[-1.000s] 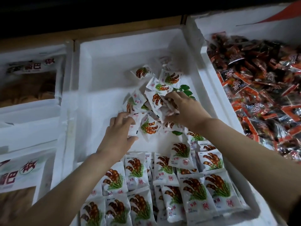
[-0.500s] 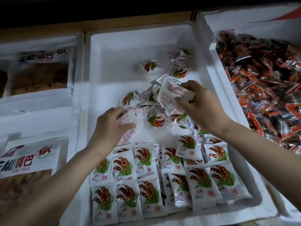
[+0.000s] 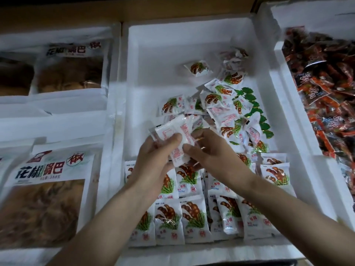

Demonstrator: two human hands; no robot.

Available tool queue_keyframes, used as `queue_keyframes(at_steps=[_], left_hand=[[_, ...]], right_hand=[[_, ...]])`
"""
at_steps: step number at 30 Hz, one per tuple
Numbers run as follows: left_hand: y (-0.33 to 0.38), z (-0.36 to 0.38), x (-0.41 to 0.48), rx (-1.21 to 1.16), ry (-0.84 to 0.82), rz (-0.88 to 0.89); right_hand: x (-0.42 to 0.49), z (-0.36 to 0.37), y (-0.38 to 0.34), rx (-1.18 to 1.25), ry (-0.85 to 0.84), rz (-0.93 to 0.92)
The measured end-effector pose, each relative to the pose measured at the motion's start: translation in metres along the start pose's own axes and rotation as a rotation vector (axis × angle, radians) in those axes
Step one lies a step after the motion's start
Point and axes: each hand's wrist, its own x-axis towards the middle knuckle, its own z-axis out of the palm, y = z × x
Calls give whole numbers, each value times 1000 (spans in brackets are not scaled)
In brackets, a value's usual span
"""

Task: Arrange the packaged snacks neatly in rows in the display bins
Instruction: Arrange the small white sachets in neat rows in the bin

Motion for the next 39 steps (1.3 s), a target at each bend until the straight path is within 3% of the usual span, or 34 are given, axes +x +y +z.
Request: queue_keyframes(at_steps=[3, 7, 13, 18, 21, 27, 31, 36, 39], left_hand=[[2, -16, 1, 177, 144, 96], [11, -35, 2, 322, 279, 268], [17, -55, -2, 317, 242, 332], [18, -63, -6, 272, 222, 338], [18, -66, -7, 262, 226, 334], [9, -71, -6, 292, 210, 290], [3, -70, -5, 303, 253, 271], [-3, -61, -11, 324, 266, 294], [-6, -59, -19, 377, 234, 311]], right_hand=[[1, 2, -1, -210, -54, -115], [31, -6, 7, -481, 76, -290], [90, 0, 26, -932, -76, -321], [99, 1, 23, -1102, -46, -333], [94, -3, 24, -1035, -4, -286], [68, -7, 0, -585, 49, -232], [37, 1, -26, -309, -58, -122], [18, 13, -27, -338, -104, -105], [15, 11, -24, -220, -115, -63]])
